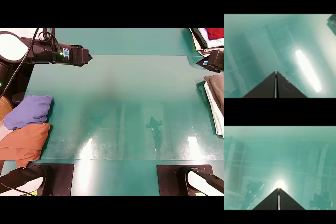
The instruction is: Fold the shirts.
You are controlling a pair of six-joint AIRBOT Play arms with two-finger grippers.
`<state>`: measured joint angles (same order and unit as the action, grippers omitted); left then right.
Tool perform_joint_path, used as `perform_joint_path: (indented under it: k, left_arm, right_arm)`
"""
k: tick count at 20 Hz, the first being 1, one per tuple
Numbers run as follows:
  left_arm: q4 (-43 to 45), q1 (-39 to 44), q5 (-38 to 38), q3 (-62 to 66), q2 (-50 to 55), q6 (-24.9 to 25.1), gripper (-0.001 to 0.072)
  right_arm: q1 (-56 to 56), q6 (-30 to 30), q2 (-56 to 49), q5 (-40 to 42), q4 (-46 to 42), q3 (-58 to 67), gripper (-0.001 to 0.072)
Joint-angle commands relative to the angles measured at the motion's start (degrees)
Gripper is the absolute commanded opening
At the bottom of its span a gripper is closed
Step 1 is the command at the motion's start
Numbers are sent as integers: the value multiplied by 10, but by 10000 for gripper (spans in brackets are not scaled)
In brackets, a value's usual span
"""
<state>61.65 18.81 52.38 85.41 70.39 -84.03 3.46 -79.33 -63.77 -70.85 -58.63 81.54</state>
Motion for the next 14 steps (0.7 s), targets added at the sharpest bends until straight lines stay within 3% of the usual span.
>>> perform_joint_path:
  k: [1,12,14]
  left_arm:
    - [0,0,0,0,0,0,20]
    - [-4,0,0,0,0,0,21]
    - [28,-3,-19,0,2,37,21]
  right_arm:
    - [0,0,0,-1,1,0,16]
    - [0,0,0,-3,1,0,16]
    - [0,0,0,-3,1,0,16]
